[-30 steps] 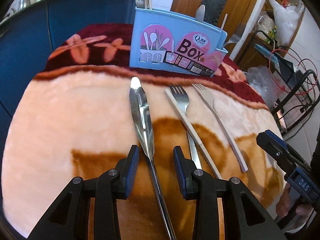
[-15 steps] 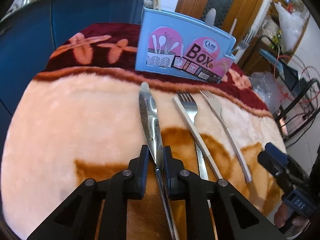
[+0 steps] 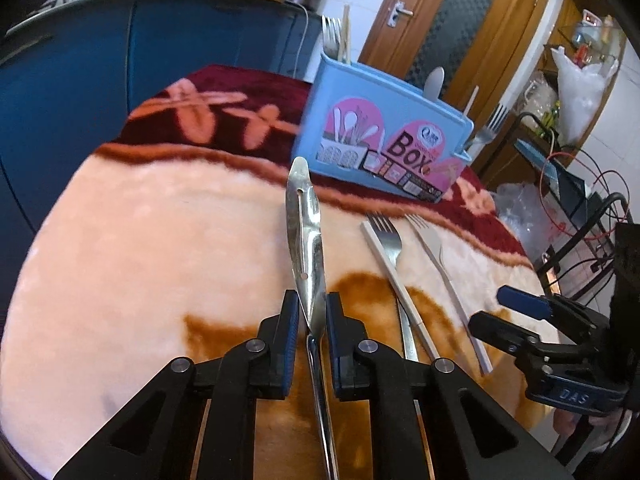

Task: Organize utensils
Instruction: 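Lift the knife with the left tool while the right tool grasps the white plastic fork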

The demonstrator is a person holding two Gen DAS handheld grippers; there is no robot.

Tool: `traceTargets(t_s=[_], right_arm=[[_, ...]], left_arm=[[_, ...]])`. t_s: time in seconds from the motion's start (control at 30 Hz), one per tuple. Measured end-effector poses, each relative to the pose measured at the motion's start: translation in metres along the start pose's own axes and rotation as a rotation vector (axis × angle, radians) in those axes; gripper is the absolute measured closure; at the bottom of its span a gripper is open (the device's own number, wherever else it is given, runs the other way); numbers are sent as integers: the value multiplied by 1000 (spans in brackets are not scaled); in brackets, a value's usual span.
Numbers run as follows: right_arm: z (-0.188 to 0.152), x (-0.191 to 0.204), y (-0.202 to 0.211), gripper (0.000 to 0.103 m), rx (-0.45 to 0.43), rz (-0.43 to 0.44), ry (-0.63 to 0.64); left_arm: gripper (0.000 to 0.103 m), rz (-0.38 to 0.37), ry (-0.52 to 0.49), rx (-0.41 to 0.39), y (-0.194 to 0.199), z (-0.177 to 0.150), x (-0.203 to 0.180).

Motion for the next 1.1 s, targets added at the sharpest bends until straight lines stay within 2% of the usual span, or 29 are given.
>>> traceTargets(t_s=[0.07, 0.17, 0.4, 0.7, 0.77, 0.8, 0.93, 1.1], right_arm=[[2, 3, -7, 58, 39, -9, 29], [4, 6, -16, 70, 85, -34, 63], [18, 3, -32, 73, 198, -30, 51], [33, 2, -48, 77, 283, -37, 38], [35, 2, -48, 88, 275, -48, 35], [35, 2, -48, 91, 263, -52, 38], [33, -2, -43, 95, 205, -20, 1], [27, -13, -24, 95, 79, 58, -85]], left_arm=[[90, -5, 6, -16, 3, 1, 2], [90, -16, 3, -37, 7, 2, 3], [90, -36, -8, -66, 12, 3, 1], [90, -52, -14, -88, 15, 4, 0], [90, -55, -20, -99, 16, 6, -1], [90, -58, -21, -105, 17, 7, -1], [90, -60, -28, -130, 20, 12, -4], [90, -62, -49, -181, 26, 20, -8]])
Point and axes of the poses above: each gripper's, at about its wrist camera, not at the fingertips, and y roughly against the way its jaws point, x to its left, z to its top, the point moved 7 cm from there along -y, roughly the way its jaws point, and after that the axes turned 9 degrees about -y, right-handed, at the moved point
